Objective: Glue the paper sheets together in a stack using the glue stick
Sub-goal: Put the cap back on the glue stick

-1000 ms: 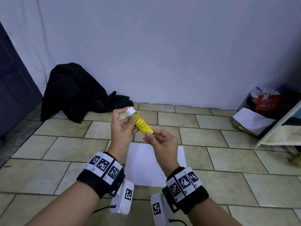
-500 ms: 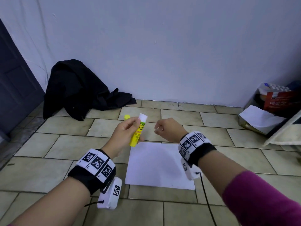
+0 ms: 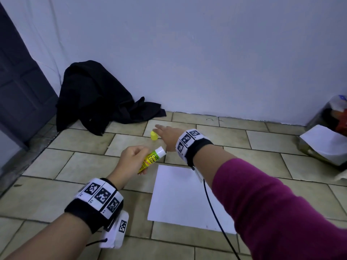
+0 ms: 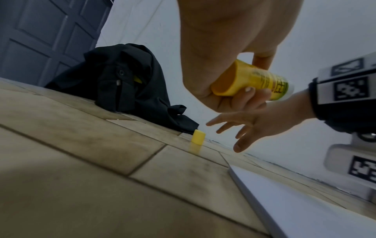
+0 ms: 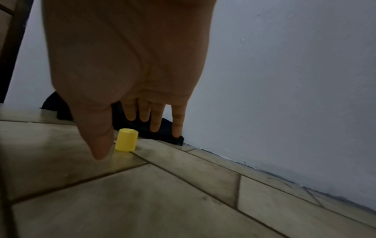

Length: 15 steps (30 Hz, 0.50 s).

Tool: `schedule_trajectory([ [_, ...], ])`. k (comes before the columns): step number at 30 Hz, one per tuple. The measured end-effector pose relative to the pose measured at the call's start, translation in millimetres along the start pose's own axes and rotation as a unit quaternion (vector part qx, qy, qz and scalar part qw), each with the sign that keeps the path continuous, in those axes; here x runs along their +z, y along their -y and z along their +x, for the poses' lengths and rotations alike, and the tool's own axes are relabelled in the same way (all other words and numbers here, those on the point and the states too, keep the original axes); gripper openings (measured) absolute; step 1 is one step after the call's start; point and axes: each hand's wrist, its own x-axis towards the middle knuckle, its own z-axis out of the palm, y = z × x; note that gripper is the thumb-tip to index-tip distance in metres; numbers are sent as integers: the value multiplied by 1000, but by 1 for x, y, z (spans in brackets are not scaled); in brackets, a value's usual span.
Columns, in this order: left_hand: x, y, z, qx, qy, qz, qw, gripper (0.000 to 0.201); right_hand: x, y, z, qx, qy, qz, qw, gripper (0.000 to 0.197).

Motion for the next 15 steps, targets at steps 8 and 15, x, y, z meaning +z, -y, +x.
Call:
schedule_trajectory([
  [8,0,4,7,2,0,0,1000,31,-10,3,14,-6,33,-6,999,61],
  [15,11,-6,8,-6,27,3,1000,30,1,-25,-16,57,-15,62,996,30],
])
